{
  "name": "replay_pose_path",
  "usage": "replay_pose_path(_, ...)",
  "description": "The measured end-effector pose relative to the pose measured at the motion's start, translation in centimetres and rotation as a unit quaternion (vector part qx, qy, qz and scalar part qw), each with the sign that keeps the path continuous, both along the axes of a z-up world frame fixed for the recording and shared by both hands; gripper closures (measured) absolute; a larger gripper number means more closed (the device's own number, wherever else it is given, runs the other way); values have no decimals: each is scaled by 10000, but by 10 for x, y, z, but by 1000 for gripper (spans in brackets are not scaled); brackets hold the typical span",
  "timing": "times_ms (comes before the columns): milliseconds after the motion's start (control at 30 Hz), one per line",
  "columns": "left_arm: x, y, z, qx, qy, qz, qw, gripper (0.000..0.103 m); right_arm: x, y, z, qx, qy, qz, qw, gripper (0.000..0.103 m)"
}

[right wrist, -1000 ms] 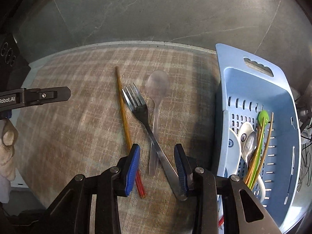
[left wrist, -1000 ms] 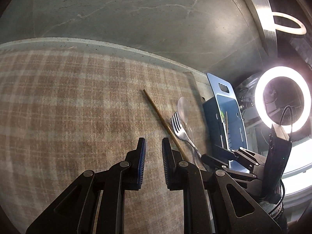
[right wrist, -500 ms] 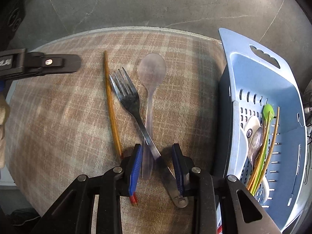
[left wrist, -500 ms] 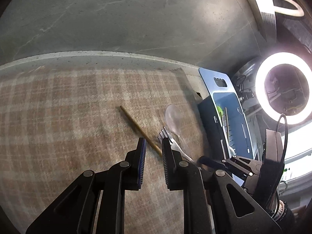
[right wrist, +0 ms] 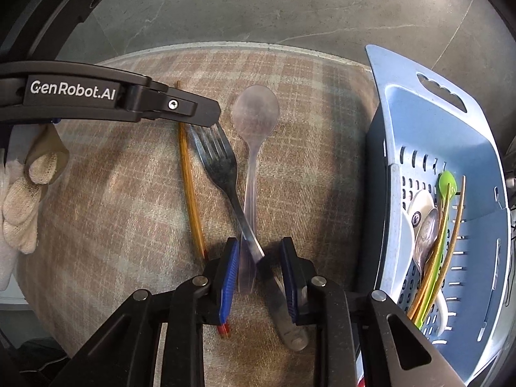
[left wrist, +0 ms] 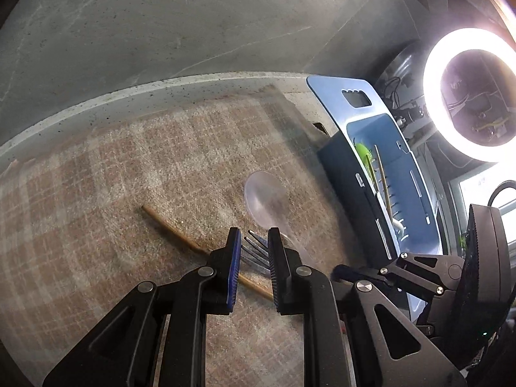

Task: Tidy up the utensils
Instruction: 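Move the right gripper to the metal fork handle and close on it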

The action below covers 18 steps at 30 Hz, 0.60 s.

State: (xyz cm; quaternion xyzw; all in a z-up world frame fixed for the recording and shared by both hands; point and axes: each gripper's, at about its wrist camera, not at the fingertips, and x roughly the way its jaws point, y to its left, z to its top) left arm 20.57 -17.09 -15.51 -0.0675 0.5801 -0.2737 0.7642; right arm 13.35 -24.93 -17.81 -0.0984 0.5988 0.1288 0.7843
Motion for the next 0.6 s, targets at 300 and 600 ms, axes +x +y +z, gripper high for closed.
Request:
replay_pose_path(300, 3, -4, -1, 40, 71, -146, 9999, 69, -3, 0, 1, 53, 27, -1, 10000, 85)
replay_pose_path(600, -5, -20, -6, 285, -118, -380, 9988, 88, -4, -2, 2, 128, 70, -74, 9999, 86)
